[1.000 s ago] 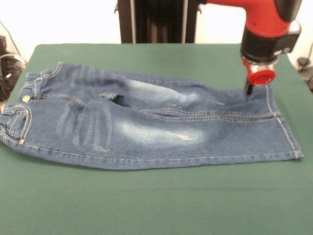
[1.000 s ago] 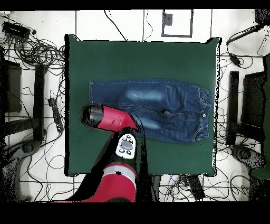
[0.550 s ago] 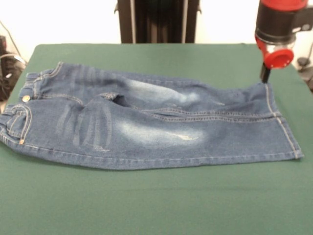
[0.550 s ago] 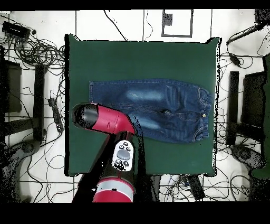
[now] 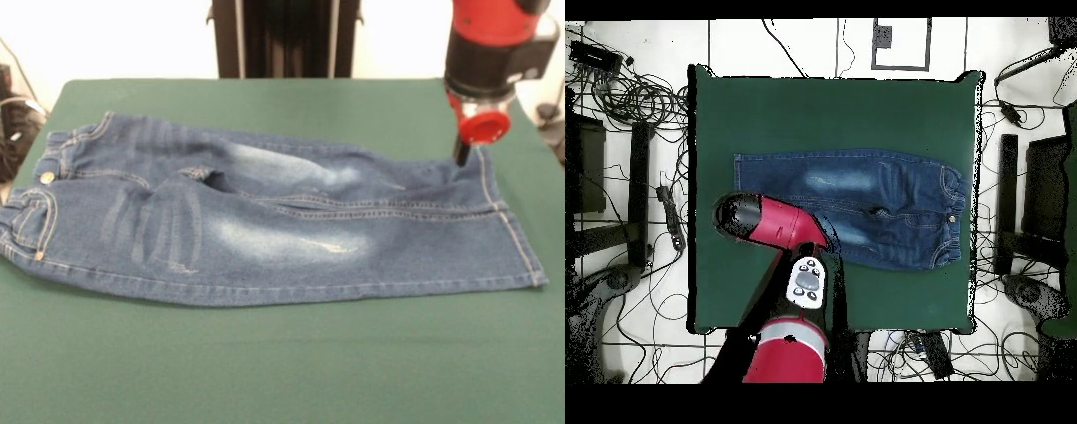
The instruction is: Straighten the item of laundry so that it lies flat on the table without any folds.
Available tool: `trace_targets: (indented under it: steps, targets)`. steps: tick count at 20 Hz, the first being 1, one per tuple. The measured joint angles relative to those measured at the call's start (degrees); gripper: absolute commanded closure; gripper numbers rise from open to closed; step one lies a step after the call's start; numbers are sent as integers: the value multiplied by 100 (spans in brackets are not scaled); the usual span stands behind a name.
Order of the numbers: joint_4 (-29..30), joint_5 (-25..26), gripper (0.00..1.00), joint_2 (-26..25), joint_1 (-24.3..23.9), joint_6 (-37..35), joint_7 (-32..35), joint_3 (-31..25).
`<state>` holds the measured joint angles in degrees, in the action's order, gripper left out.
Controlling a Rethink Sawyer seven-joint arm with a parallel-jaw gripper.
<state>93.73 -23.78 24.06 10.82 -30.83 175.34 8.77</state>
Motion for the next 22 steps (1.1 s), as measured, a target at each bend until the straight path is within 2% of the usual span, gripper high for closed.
trace_targets:
  steps: [7, 22]
  targets:
    - [-199, -1, 100, -559, -44, 124, 0, 1]
    - [-238, -14, 100, -564, 43, 130, 0, 26]
